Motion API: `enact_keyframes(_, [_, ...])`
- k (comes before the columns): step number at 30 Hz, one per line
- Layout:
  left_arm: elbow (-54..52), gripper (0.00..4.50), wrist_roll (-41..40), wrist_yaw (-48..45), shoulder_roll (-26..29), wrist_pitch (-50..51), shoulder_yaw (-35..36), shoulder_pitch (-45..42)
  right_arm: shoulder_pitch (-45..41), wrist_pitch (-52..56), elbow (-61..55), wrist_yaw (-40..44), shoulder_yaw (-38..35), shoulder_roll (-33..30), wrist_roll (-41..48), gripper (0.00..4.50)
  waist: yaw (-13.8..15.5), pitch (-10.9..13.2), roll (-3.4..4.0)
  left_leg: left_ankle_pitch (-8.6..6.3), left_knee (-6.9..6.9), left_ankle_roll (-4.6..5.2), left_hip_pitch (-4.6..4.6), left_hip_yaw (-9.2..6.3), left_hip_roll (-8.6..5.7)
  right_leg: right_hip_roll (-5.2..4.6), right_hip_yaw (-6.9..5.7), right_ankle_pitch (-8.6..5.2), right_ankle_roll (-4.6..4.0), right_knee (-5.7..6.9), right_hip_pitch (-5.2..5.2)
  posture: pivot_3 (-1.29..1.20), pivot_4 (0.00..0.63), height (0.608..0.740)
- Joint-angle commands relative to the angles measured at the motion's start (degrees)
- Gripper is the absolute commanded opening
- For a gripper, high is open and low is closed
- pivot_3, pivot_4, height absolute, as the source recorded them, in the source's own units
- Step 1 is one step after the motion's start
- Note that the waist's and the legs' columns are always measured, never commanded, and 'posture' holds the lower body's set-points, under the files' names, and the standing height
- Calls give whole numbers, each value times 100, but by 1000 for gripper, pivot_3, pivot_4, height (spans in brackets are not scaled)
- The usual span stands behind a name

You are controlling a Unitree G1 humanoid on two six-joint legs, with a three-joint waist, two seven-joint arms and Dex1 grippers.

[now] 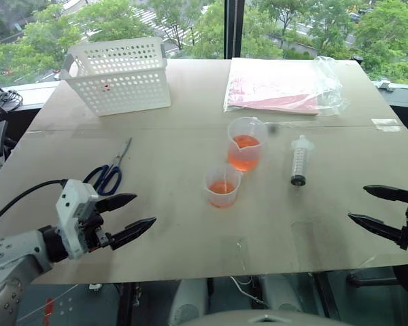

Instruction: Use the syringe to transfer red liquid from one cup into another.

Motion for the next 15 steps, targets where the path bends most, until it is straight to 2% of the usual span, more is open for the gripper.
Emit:
enact_keyframes(1, [-307, 4495, -322, 108, 140, 15, 52, -394, -521, 22, -72, -611, 86, 56, -93, 4392, -1, 0, 0, 0, 0, 0, 0, 0, 0, 0, 0, 0, 0, 0, 0, 0, 150, 740])
enact_keyframes(4, [-517, 4495, -1084, 391, 511, 434, -174, -1559, -1677, 884, -231, -1977, 705, 45, -360, 4392, -9, 11, 3, -4, 21, -8, -2, -9, 7, 1, -9, 1, -1, 5, -3, 0, 150, 740])
enact_keyframes(6, [-558, 4495, -1428, 412, 672, 613, -243, -1961, -2255, 1612, -335, -2514, 1003, -103, -441, 4392, -18, 5, 15, -10, 19, -19, -2, -5, 8, -4, -10, 1, -1, 2, -4, 0, 150, 740])
enact_keyframes(8, [-710, 4495, -1716, 322, 873, 725, -361, -2178, -3102, 2734, -342, -2748, 1352, -261, 10, 4392, -57, -2, 30, 0, 18, 2, 4, 11, 0, -9, -5, 2, -2, 3, 2, 0, 150, 740])
enact_keyframes(11, [-901, 4495, -1980, 238, 1068, 810, -575, -2362, -4483, 4336, 39, -3329, 1872, 47, 225, 4392, -101, 1, 27, -7, -2, 12, -8, 41, 0, -3, 18, 18, -28, 3, -23, 0, 150, 740])
enact_keyframes(13, [-1034, 4495, -2030, 298, 1085, 769, -764, -2533, -5415, 5389, 503, -3953, 2173, 577, -96, 4392, -93, 1, 20, -8, -19, 12, -9, 44, -2, 9, 20, 17, -28, -2, -30, 0, 150, 740])
enact_keyframes(15, [-1119, 4495, -2031, 370, 1073, 731, -917, -2642, -6074, 5947, 1067, -4457, 2313, 989, -231, 4392, -62, 1, 19, -9, -35, 11, -19, 51, -10, 25, 28, 17, -29, -11, -41, 0, 150, 740])
